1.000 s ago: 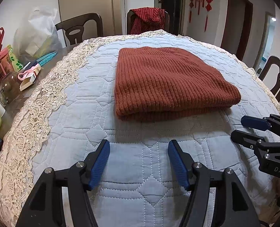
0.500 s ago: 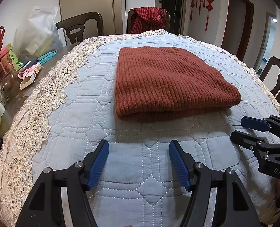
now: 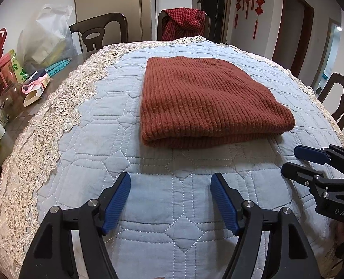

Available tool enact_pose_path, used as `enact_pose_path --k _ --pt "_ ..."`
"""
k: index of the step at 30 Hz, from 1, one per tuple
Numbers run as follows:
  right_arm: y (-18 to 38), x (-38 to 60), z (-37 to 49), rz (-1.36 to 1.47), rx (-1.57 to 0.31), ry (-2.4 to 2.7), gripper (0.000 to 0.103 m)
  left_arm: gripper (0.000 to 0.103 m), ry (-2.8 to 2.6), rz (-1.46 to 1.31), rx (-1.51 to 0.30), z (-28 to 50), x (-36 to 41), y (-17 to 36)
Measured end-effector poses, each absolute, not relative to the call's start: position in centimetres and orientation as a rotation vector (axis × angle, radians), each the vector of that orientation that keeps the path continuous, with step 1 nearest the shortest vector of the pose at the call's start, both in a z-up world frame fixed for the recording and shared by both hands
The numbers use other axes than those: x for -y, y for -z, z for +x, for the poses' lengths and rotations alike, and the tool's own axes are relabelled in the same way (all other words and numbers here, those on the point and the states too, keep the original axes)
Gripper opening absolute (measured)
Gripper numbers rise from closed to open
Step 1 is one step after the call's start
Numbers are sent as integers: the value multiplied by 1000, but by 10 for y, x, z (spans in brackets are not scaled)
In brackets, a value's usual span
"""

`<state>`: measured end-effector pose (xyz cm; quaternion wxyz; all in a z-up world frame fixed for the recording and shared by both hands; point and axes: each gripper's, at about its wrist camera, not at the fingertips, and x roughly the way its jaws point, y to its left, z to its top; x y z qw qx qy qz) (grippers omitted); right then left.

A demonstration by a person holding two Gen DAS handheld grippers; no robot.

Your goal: Fold small clothes

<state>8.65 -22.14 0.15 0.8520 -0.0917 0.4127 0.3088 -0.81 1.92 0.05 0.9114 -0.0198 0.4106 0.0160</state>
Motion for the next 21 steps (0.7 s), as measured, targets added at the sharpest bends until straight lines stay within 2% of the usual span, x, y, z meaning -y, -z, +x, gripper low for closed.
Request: enact_pose_path --k 21 --pt "-1 223 87 -192 -869 -651 49 78 -29 -63 -853 -8 -20 -2"
